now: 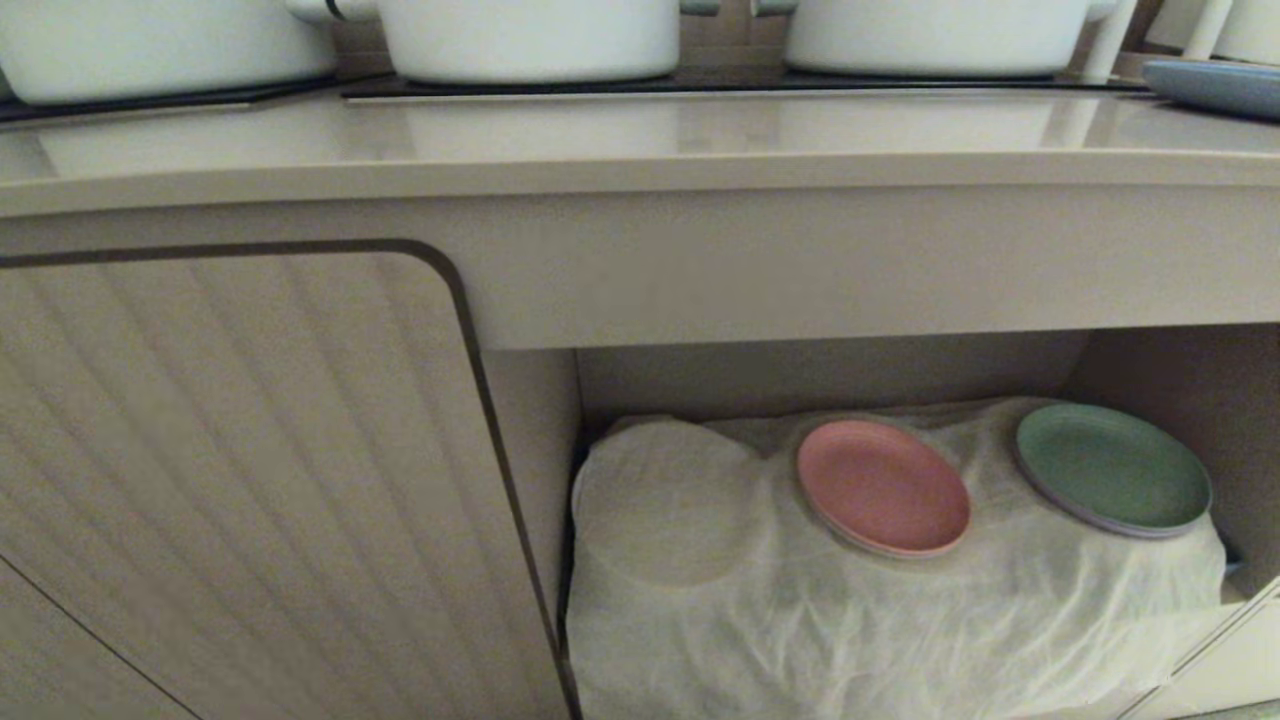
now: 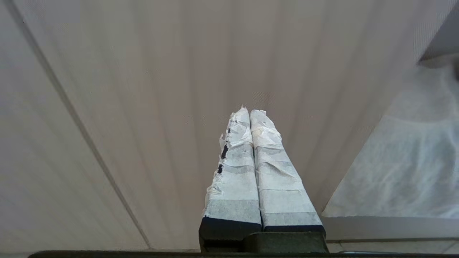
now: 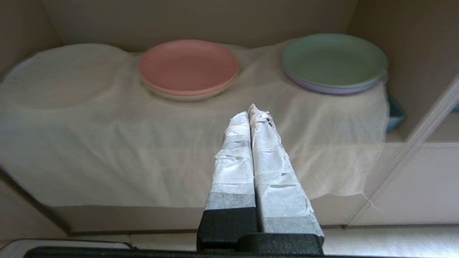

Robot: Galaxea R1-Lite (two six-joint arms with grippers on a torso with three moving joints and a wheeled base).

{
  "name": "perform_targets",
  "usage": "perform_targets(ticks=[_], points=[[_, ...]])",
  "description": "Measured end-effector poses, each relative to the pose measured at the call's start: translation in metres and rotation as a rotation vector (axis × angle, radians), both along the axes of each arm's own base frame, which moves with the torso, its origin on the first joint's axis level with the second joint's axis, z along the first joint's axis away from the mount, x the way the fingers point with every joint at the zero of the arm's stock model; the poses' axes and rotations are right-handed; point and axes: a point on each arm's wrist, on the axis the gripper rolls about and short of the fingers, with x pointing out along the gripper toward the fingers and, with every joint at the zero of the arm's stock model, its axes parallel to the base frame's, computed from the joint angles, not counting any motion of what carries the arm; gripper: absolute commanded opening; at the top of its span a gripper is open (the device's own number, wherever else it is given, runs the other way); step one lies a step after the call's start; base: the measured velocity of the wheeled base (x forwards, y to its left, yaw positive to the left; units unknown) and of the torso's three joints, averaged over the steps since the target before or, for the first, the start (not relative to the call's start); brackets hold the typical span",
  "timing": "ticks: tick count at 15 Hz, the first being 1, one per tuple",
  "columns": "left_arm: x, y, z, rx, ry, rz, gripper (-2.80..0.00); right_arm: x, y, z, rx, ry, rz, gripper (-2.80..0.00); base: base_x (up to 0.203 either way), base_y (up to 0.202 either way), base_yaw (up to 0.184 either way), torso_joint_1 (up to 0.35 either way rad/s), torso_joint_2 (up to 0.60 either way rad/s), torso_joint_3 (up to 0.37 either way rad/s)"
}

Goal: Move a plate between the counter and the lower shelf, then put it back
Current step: Pick up the plate

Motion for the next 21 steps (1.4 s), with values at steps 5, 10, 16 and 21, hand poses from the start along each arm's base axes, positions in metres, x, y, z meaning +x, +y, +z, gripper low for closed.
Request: perform_targets(ticks=[5,10,16,21], points=[[0.0000,0.0000,0.0000,0.000,0.000,0.000,-2.80,0.0000,0.0000,-0.0003,0.002,0.002,0.000,-2.80,0.002,-0.156,0.002,0.003,0.00,0.000],[0.0000,0.0000,0.0000,0.000,0.000,0.000,-2.80,0.0000,0.0000,0.0000,0.003,0.001,0.000,-2.80,0.000,-0.191,0.001,0.002,0.00,0.000],[0.0000,0.0000,0.0000,0.000,0.000,0.000,-2.80,0.0000,0.0000,-0.0001,0.004,0.001,0.000,-2.80,0.000,-0.193,0.001,0.002,0.00,0.002],[0.0000,0.0000,-0.0001,0.000,0.001,0.000,-2.80,-0.0001,0.0000,0.0003,0.002,-0.001,0.000,-2.80,0.000,-0.052,0.000,0.001,0.00,0.000]])
